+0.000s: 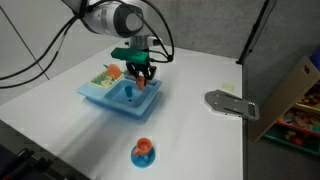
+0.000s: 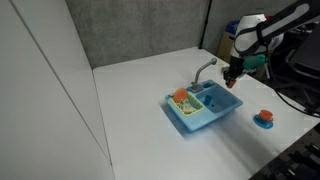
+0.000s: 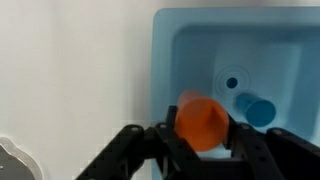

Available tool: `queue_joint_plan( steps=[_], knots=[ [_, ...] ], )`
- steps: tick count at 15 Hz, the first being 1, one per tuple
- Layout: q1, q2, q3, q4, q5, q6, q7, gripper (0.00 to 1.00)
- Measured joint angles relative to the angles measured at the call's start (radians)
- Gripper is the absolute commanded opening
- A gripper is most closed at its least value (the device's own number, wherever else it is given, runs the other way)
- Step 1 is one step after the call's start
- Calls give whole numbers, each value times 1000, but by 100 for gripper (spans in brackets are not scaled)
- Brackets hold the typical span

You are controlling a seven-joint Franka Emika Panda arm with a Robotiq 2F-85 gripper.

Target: Pick up the orange cup and put it in the blue cup in the sink

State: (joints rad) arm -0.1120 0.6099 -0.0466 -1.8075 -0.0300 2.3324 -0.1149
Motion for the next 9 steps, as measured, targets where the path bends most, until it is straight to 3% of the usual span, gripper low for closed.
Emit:
queue_joint_plan(
  steps=[9],
  knots=[
    [17, -46, 70, -102, 0, 137, -117, 16]
  ],
)
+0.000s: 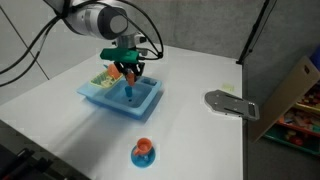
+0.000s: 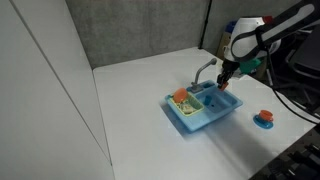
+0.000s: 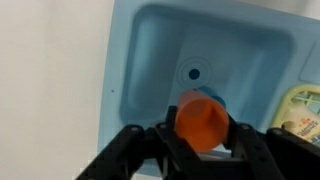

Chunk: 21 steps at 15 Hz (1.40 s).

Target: Pick up the orange cup and put it in the blue cup in the sink

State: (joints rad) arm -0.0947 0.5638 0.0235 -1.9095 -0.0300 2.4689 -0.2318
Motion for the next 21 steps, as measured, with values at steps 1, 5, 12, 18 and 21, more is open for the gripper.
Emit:
queue_joint_plan(
  steps=[1, 5, 12, 18, 21],
  knots=[
    [0, -4, 6, -10, 0, 11, -12, 16],
    [0, -12, 30, -37, 0, 41, -54, 16],
    [14, -12, 47, -43, 0, 58, -77, 16],
    [34, -3, 46, -39, -4, 65, -76, 16],
    [40, 13, 43, -24, -11, 66, -75, 16]
  ],
)
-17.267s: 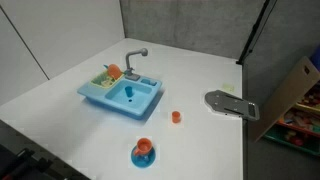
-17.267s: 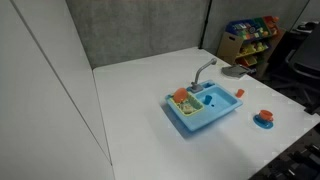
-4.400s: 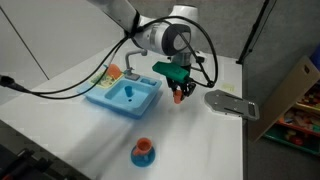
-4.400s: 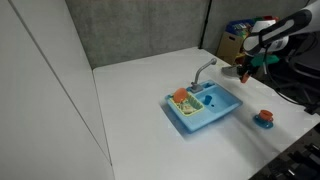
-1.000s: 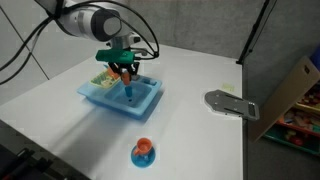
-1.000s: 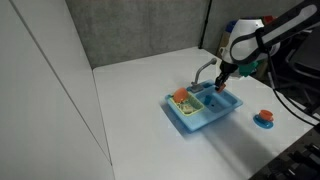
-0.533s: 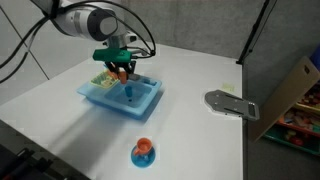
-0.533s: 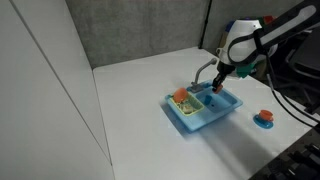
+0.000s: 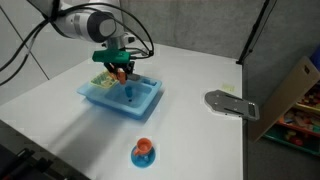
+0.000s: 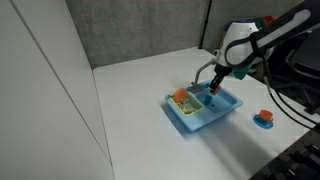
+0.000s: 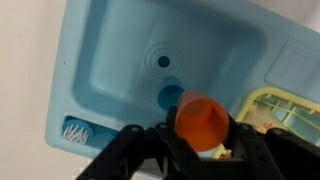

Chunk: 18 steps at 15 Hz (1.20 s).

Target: Pick up the orange cup and put it in the blue cup in the sink

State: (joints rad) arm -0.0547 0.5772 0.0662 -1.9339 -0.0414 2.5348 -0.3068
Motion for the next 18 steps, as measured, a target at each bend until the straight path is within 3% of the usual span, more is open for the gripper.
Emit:
queue_joint_plan(
  steps=[18],
  knots=[
    [12, 129, -20, 133, -6, 1, 11, 16]
  ],
)
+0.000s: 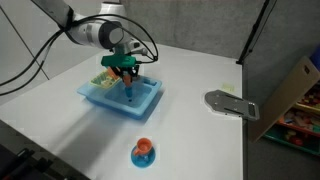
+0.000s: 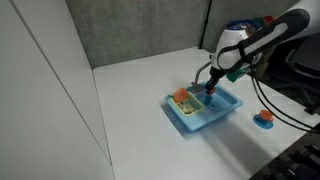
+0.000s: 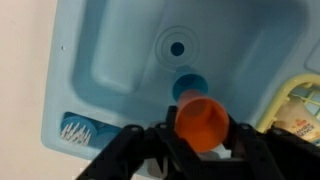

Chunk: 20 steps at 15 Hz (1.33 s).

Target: Pick up the orange cup and put it in the blue cup in the sink

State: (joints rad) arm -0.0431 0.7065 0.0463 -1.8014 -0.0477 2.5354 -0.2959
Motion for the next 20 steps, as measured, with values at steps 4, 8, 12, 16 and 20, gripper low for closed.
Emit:
queue_joint_plan(
  steps=[4, 8, 12, 16, 20],
  knots=[
    [5, 20, -5, 19, 0, 0, 9, 16],
    [15, 33, -17, 28, 0, -1, 33, 16],
    [20, 33, -21, 28, 0, -1, 39, 16],
    [23, 33, -24, 28, 0, -4, 43, 16],
    [23, 33, -29, 24, 0, -8, 57, 16]
  ],
)
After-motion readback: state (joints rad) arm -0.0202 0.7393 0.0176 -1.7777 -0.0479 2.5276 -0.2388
